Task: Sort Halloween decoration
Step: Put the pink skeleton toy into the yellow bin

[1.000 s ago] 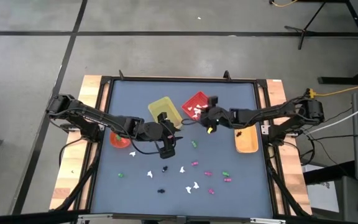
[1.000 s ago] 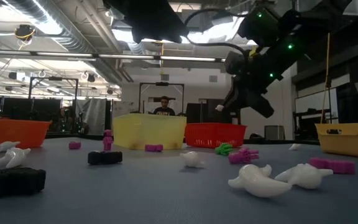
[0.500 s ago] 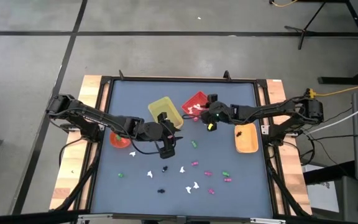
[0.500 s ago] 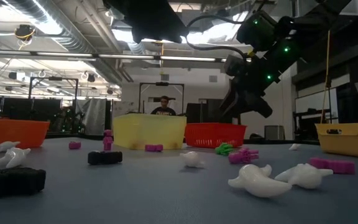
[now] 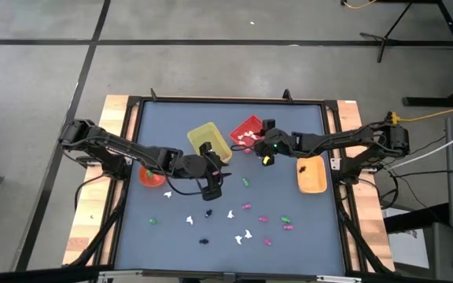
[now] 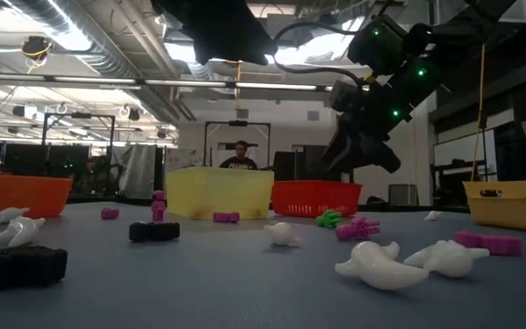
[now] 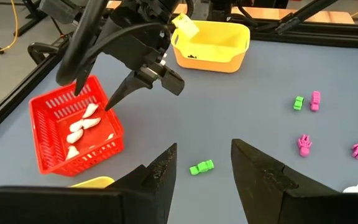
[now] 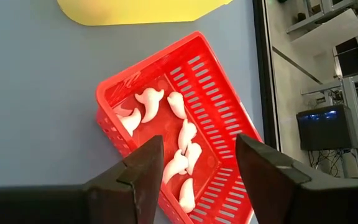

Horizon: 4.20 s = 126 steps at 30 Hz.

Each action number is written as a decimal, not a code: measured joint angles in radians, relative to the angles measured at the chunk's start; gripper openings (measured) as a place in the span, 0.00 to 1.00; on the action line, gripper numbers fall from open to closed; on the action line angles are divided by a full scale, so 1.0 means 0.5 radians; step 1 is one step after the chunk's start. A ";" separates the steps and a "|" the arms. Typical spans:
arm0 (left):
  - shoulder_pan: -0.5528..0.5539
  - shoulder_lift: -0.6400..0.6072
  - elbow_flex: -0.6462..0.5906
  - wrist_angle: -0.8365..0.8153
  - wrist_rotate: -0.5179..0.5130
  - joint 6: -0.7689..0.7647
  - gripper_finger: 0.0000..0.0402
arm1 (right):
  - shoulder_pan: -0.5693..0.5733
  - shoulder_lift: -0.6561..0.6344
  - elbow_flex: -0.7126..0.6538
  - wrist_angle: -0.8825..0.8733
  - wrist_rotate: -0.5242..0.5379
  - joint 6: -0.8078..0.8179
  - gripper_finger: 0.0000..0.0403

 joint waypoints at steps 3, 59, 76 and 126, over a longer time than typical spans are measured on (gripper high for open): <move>0.000 0.000 0.000 -0.076 0.000 -0.027 0.34 | 0.000 0.000 0.000 -0.007 0.000 0.002 0.50; 0.011 -0.002 -0.781 -0.369 -0.141 -1.447 0.34 | 0.000 0.000 0.000 -0.006 0.000 0.002 0.49; 0.011 -0.002 -0.786 -0.370 -0.101 -1.448 0.11 | 0.000 0.000 0.000 -0.006 0.000 0.002 0.49; 0.351 -0.222 -0.302 -0.386 -0.251 -0.396 0.05 | 0.421 0.000 0.746 -1.214 0.528 0.242 0.49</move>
